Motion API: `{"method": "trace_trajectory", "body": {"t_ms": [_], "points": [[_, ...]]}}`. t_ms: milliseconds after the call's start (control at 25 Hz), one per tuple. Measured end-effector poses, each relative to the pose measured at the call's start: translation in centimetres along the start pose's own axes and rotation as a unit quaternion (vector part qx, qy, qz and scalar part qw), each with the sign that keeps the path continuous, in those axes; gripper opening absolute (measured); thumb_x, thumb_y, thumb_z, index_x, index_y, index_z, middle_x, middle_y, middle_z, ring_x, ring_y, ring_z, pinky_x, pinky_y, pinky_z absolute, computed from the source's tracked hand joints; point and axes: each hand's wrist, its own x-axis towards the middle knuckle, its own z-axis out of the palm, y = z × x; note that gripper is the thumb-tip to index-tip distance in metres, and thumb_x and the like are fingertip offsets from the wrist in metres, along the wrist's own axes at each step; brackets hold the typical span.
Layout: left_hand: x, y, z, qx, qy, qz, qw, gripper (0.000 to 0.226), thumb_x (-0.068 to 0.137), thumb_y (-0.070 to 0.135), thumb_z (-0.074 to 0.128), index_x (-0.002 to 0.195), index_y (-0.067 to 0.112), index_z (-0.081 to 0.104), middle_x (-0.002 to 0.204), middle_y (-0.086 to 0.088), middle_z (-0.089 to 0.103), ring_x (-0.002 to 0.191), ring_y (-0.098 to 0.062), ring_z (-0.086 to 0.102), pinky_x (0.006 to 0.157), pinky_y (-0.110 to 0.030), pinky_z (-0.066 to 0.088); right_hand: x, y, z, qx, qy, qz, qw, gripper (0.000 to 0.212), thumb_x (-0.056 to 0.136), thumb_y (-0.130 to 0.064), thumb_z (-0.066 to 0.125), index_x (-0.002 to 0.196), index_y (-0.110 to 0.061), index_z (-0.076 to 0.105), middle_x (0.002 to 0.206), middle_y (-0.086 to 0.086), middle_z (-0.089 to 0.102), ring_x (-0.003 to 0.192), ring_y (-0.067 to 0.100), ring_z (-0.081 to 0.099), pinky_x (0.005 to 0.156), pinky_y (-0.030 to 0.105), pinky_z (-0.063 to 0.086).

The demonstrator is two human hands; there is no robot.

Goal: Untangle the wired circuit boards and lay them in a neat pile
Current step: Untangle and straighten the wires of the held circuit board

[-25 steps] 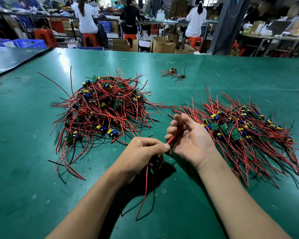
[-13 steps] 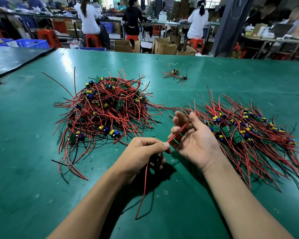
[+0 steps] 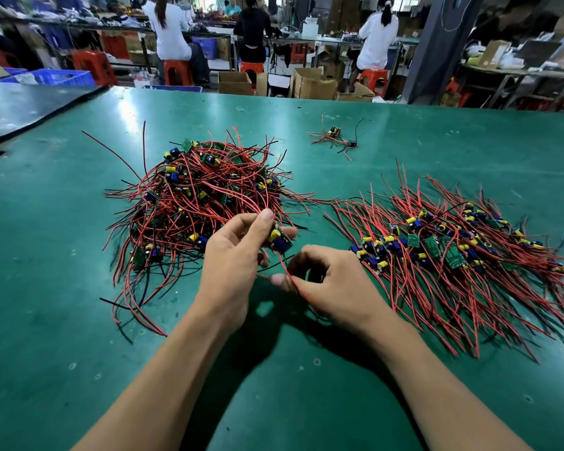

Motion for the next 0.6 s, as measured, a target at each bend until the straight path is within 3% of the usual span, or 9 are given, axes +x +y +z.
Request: {"method": "trace_trajectory", "body": {"t_ms": [160, 240, 320, 480, 600], "points": [[-0.2, -0.2, 0.3, -0.051, 0.027, -0.037, 0.998, 0.016, 0.092, 0.028, 0.065, 0.083, 0.015, 0.061, 0.085, -0.012, 0.076, 0.065, -0.018, 0.067, 0.061, -0.033, 0.055, -0.3, -0.8, 0.8, -0.001, 0.057, -0.047, 0.997, 0.049, 0.079, -0.065, 0.067, 0.069, -0.019, 0.053, 0.053, -0.01, 0.044, 0.051, 0.003, 0.035, 0.049, 0.022, 0.031], [-0.2, -0.4, 0.5, -0.043, 0.031, -0.037, 0.998, 0.017, 0.091, 0.028, 0.066, 0.086, 0.013, 0.062, 0.087, -0.013, 0.076, 0.072, -0.02, 0.069, 0.07, -0.037, 0.054, -0.4, -1.2, 1.0, 0.023, 0.097, -0.055, 0.993, 0.043, 0.088, -0.062, 0.058, 0.071, -0.022, 0.052, 0.056, -0.012, 0.043, 0.053, 0.002, 0.035, 0.052, 0.02, 0.031], [-0.2, -0.3, 0.5, -0.042, 0.015, -0.043, 0.998, 0.02, 0.085, 0.033, 0.069, 0.086, 0.014, 0.063, 0.087, -0.009, 0.075, 0.076, -0.018, 0.069, 0.063, -0.029, 0.053, 0.0, -1.6, 1.1, 0.138, 0.116, -0.011, 0.984, 0.037, 0.095, -0.051, 0.054, 0.07, -0.025, 0.054, 0.059, -0.012, 0.042, 0.054, 0.007, 0.035, 0.053, 0.027, 0.031], [-0.3, -0.1, 0.1, -0.12, -0.093, -0.094, 0.984, 0.016, 0.067, 0.031, 0.077, 0.081, 0.023, 0.073, 0.09, 0.0, 0.075, 0.077, -0.014, 0.071, 0.059, -0.02, 0.053, 0.8, -2.1, -0.1, 0.44, 0.112, 0.129, 0.881, 0.03, 0.091, -0.034, 0.061, 0.065, -0.018, 0.061, 0.058, -0.004, 0.047, 0.043, 0.008, 0.033, 0.041, 0.019, 0.024], [-0.3, -0.4, 0.1, -0.14, -0.138, -0.144, 0.97, 0.017, 0.07, 0.015, 0.073, 0.086, 0.021, 0.074, 0.087, -0.003, 0.074, 0.066, -0.014, 0.067, 0.056, -0.02, 0.052, 0.8, -2.0, -1.7, 0.519, 0.028, 0.174, 0.836, 0.029, 0.081, -0.039, 0.062, 0.06, -0.02, 0.061, 0.057, -0.004, 0.043, 0.04, 0.007, 0.029, 0.047, 0.023, 0.02]]}}
